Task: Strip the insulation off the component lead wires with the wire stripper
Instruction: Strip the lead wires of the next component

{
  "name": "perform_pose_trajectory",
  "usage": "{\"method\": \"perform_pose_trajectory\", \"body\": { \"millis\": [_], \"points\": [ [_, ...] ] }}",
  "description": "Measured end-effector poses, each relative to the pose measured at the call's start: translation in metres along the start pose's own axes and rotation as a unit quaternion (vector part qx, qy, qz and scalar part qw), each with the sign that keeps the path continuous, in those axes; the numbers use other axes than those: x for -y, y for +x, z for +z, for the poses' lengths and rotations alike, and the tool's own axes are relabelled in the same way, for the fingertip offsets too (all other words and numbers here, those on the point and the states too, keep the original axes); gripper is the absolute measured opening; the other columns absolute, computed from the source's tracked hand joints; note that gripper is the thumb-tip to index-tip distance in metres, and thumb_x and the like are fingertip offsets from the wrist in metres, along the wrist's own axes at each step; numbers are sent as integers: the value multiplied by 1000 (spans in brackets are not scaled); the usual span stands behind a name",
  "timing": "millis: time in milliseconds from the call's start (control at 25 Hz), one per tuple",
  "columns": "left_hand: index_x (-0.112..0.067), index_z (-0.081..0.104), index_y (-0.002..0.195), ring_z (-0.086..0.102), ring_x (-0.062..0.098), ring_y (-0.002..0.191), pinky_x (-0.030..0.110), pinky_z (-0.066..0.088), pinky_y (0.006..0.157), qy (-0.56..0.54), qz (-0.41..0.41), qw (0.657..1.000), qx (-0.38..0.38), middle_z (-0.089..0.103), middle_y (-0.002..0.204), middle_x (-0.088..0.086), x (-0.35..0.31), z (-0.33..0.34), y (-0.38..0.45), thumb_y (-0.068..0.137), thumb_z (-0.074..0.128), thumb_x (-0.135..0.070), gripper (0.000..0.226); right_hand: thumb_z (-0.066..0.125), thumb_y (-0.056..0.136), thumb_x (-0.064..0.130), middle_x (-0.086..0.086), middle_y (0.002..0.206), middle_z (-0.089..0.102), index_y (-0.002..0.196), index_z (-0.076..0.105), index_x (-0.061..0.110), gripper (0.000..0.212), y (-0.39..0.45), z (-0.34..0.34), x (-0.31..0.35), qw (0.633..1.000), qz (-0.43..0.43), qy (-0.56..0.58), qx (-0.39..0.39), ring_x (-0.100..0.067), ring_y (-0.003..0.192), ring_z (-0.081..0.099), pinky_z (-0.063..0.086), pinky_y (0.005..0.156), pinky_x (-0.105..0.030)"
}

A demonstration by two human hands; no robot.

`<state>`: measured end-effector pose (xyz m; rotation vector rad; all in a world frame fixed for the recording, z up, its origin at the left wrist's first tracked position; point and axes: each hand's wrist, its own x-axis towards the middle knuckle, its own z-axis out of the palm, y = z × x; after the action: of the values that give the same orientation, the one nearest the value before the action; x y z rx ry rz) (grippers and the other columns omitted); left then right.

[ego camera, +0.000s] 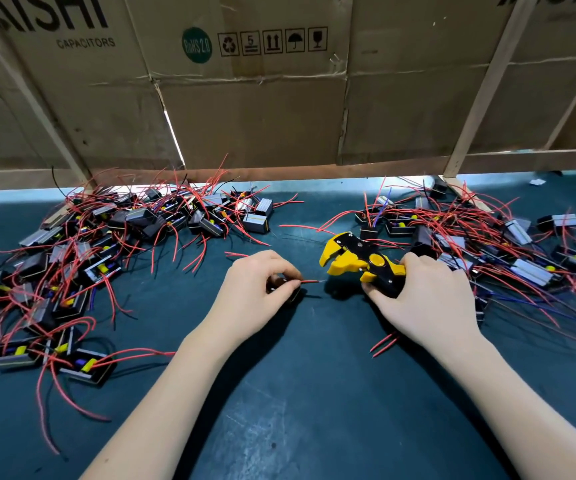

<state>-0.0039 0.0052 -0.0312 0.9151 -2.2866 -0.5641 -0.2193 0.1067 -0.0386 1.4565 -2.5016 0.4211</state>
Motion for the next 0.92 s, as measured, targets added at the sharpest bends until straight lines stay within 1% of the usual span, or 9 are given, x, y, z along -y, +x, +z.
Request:
{"method": "perform_pose_trajectory", "body": {
  "millis": [120,240,280,400,440,560,640,720,920],
  "points": [
    [-21,73,83,54,-1,64,20,35,65,6,-24,1000,1,62,80,-10,-1,2,1,86,72,-17,6,50,77,72,-5,90,63,86,51,16,57,1,2,0,1000,5,16,-10,-31,92,62,42,78,-38],
    [-23,70,80,56,-4,65,22,35,67,-4,-54,999,-5,62,77,-12,0,1,1,87,70,-19,8,52,77,71,-5,89,63,84,50,16,56,2,5,0,999,12,32,-11,-31,91,62,43,78,-38],
    [-22,70,80,57,-5,66,21,35,67,3,-56,998,-9,63,78,-11,0,2,1,87,69,-19,8,53,78,71,-6,90,63,85,51,16,56,3,6,0,999,14,27,-13,-31,92,62,43,78,-39],
    [-22,67,76,57,-9,68,7,32,65,31,-52,998,-27,62,79,-10,-4,6,0,85,68,-18,10,53,79,71,-8,97,65,95,57,13,60,6,10,3,999,22,-19,-25,-32,95,61,40,80,-39],
    [-23,65,75,57,-9,68,8,32,66,36,-52,998,-31,62,78,-10,-5,7,0,85,68,-19,11,53,80,71,-9,99,65,98,57,12,62,6,11,5,999,25,-37,-31,-32,96,60,39,81,-39],
    [-25,63,73,57,-4,68,16,37,67,37,-42,998,-37,62,78,-11,-4,8,-1,85,69,-24,13,53,81,71,-10,102,65,98,56,10,63,5,14,10,996,19,-77,-41,-33,99,57,36,83,-41],
    [-25,62,75,56,1,68,18,39,67,42,-18,998,-33,61,78,-11,-4,8,-2,86,69,-24,12,55,80,69,-11,100,64,96,56,10,61,4,14,12,995,9,-84,-44,-33,98,57,36,83,-41],
    [-25,62,78,55,6,66,22,41,67,44,3,999,-27,61,78,-10,-3,6,-3,87,68,-23,11,60,79,66,-12,97,64,93,56,9,59,3,13,13,995,-6,-82,-53,-34,95,57,36,82,-42],
    [-20,63,81,54,14,70,32,45,69,21,9,1000,-11,62,76,-6,-1,6,-1,90,66,-19,9,69,74,60,-14,83,62,82,55,7,55,-1,12,18,992,-63,-57,-98,-35,83,56,38,76,-43]
  ]
}}
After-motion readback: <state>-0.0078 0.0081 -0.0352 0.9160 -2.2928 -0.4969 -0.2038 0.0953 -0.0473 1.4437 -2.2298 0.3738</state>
